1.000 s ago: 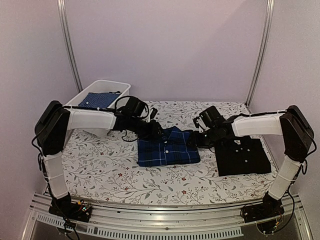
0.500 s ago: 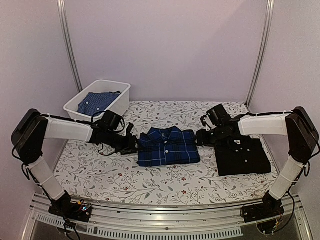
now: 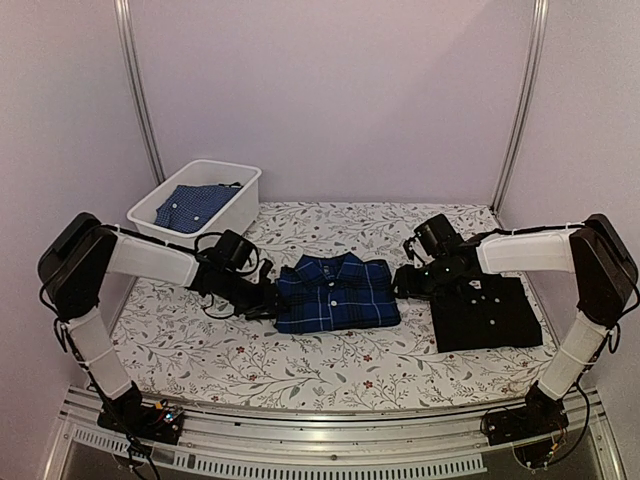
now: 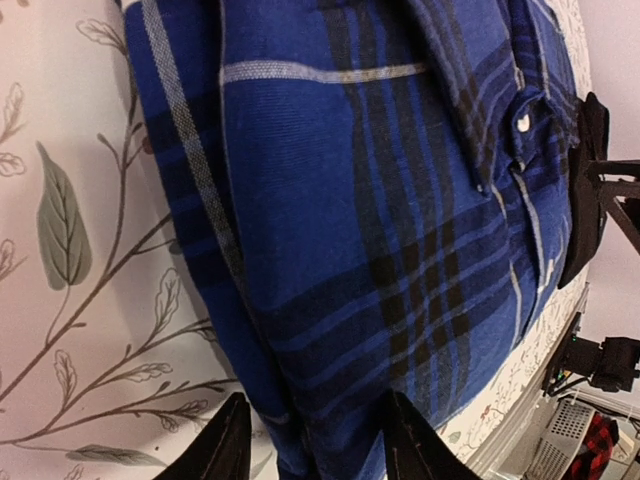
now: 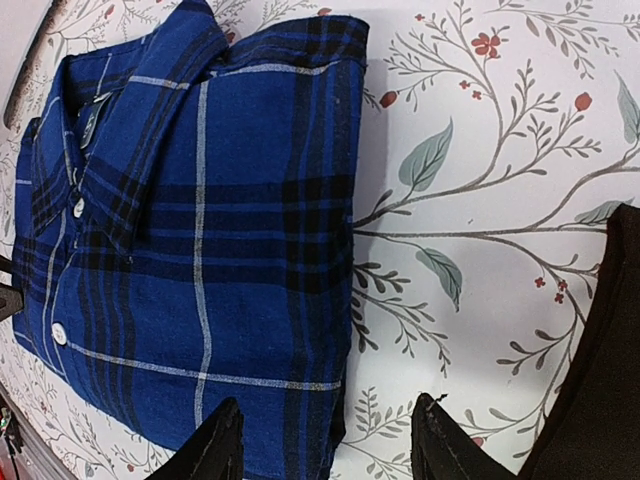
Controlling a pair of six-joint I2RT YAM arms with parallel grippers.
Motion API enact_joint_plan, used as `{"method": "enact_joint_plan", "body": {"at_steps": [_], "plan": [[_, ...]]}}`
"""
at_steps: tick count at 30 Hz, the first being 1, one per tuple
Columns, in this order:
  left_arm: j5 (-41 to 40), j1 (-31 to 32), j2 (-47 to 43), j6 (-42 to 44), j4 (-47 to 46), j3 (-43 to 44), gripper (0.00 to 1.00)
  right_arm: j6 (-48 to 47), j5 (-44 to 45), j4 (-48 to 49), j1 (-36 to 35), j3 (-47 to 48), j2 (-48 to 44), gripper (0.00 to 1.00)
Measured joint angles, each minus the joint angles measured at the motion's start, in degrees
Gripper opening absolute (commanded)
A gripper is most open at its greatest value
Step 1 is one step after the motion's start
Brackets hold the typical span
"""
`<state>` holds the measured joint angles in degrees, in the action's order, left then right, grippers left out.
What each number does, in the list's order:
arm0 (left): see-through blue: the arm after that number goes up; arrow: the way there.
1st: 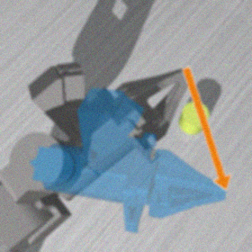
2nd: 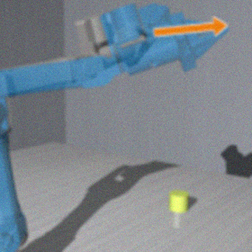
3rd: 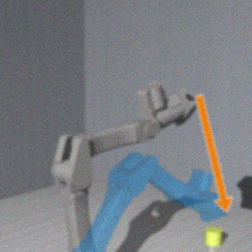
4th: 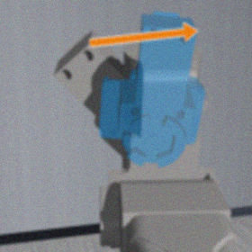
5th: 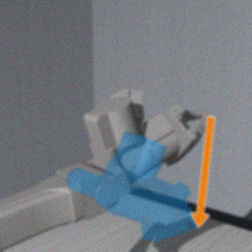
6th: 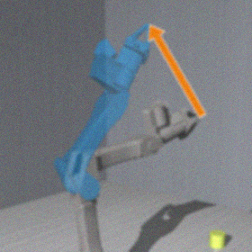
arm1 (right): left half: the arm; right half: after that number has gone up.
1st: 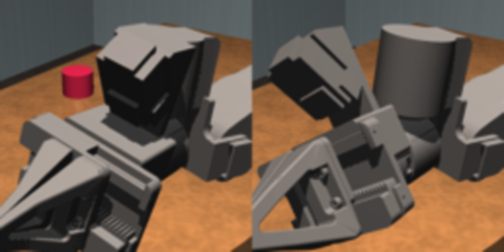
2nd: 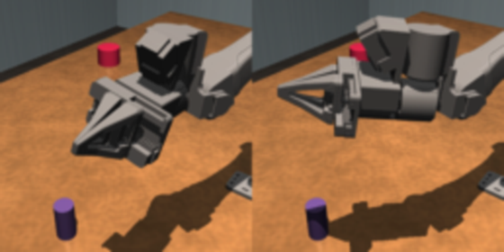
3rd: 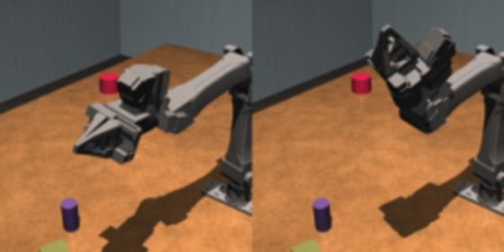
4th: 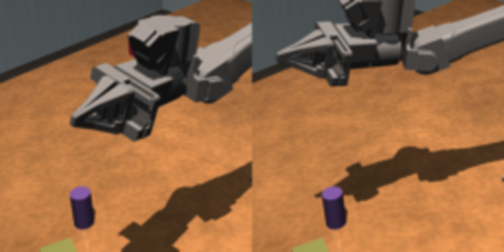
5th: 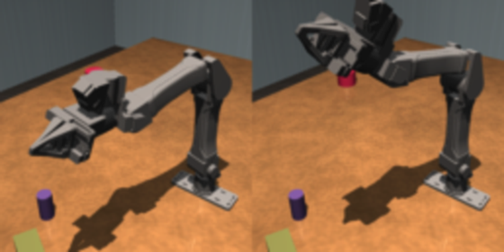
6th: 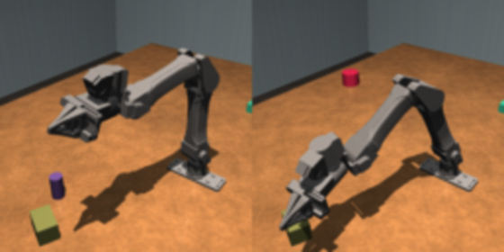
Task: Fold and stack the long sleeve shirts
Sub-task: Move the square-folded shirt to the center of the board.
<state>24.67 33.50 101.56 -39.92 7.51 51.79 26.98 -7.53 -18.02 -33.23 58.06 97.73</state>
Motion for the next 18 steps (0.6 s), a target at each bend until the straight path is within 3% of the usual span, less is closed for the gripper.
{"method": "enact_joint_plan", "body": {"at_steps": [3, 5, 9, 11, 12, 18], "plan": [[-1.64, 0.66, 0.72, 0.02, 0.94, 0.98, 0.44, 0.0, 0.02, 0.0, 0.0, -0.04, -0.17, 0.56], [-2.47, 0.92, 1.25, 0.02, 1.03, 1.79, 0.38, 0.0, 0.04, 0.0, 0.0, -0.11, -0.42, 0.56], [-3.15, 1.25, 2.71, -0.31, 0.96, 2.91, 0.21, 0.0, 0.09, 0.02, 0.0, -0.24, -0.72, 0.56], [-3.21, 1.38, 3.39, -0.59, 0.87, 3.08, 0.05, 0.0, 0.11, 0.0, 0.0, -0.44, -0.92, 0.56], [-3.26, 1.44, 3.61, -0.87, 0.85, 3.15, 0.01, 0.0, 0.13, 0.02, 0.0, -0.55, -1.03, 0.56], [-4.59, 1.31, 3.67, -0.66, 1.49, 3.63, 0.0, 0.04, 0.44, 0.02, 0.0, -1.64, -2.8, 0.58]]}}
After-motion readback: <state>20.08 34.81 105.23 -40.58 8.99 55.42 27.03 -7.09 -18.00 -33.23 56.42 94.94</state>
